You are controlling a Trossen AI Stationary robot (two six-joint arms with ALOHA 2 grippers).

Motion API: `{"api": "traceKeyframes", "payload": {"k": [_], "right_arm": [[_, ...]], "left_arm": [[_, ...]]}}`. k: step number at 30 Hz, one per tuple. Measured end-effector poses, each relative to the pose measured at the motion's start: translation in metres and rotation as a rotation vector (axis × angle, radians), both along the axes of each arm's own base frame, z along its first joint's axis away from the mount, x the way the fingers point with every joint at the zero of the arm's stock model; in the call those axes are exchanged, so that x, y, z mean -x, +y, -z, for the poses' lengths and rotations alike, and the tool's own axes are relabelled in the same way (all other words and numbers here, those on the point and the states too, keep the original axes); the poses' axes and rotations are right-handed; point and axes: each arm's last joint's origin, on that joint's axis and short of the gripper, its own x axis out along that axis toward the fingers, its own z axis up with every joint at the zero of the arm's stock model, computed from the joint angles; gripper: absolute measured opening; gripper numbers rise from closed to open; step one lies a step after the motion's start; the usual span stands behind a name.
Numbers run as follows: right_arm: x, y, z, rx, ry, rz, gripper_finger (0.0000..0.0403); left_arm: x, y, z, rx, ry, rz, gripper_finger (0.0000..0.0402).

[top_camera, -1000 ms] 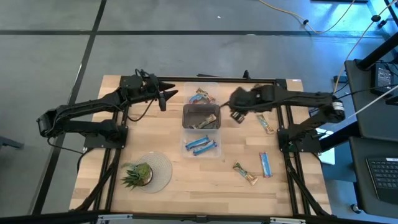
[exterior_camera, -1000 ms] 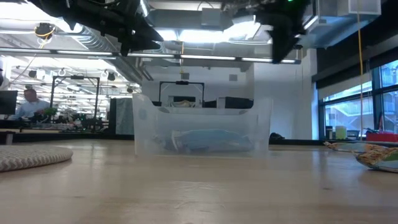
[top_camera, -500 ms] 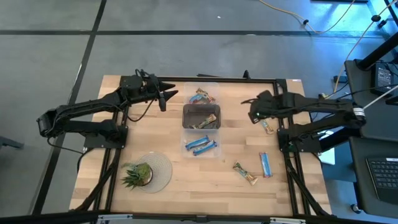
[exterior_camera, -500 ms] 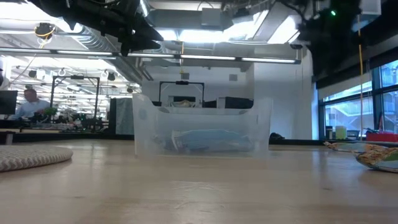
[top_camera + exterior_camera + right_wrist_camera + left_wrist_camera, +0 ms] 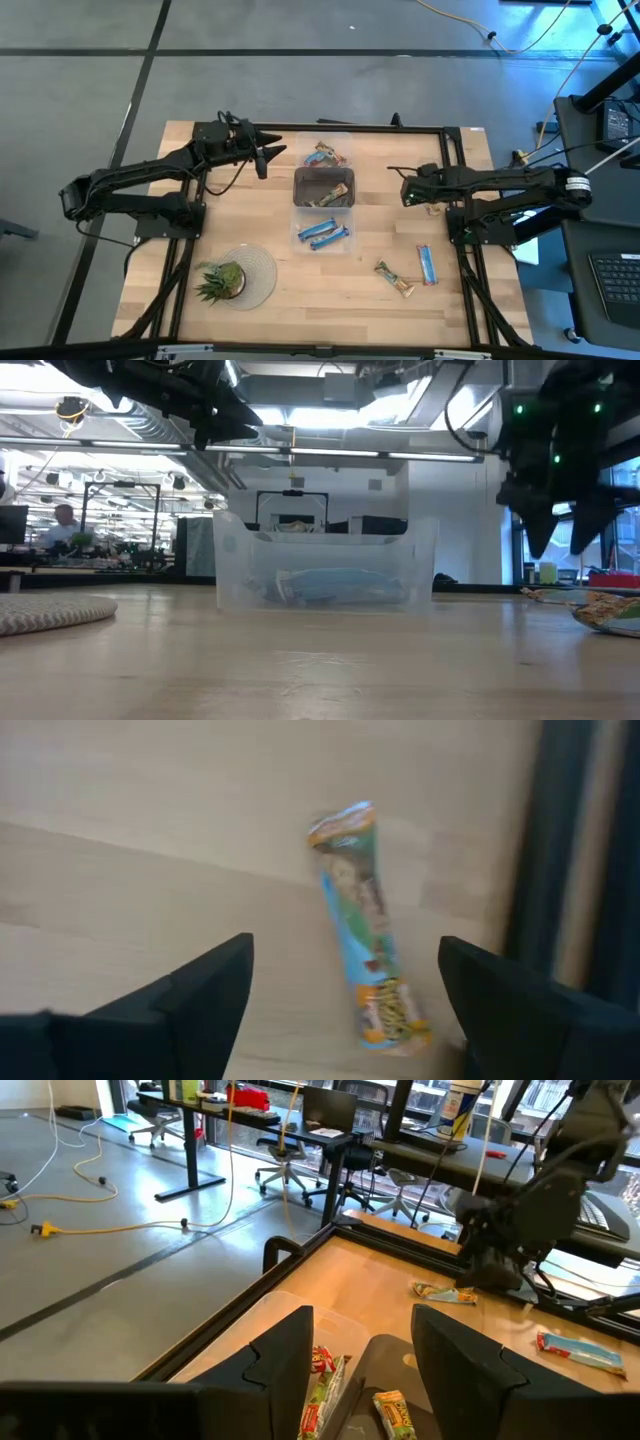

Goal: Pick and place Granola Bars by type
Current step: Put the yellow granola bar into the black bin

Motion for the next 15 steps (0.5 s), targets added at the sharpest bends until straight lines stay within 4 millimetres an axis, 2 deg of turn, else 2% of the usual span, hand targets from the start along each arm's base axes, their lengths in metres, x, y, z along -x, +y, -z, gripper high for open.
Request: {"api": "traceKeyframes", "payload": {"k": [7,15], "right_arm": [[0.014,-0.009,0.028,-0.054,0.026,0.06,0.032],[0.016,-0.014,0.047,-0.155,-0.033,-0.034,0.032]], "left_arm": [[0.0,0.0,0.0,0.002,-0.001,-0.001,0.0163],[0.0,0.0,0.0,0.001,-0.001,-0.002,0.0162]]}}
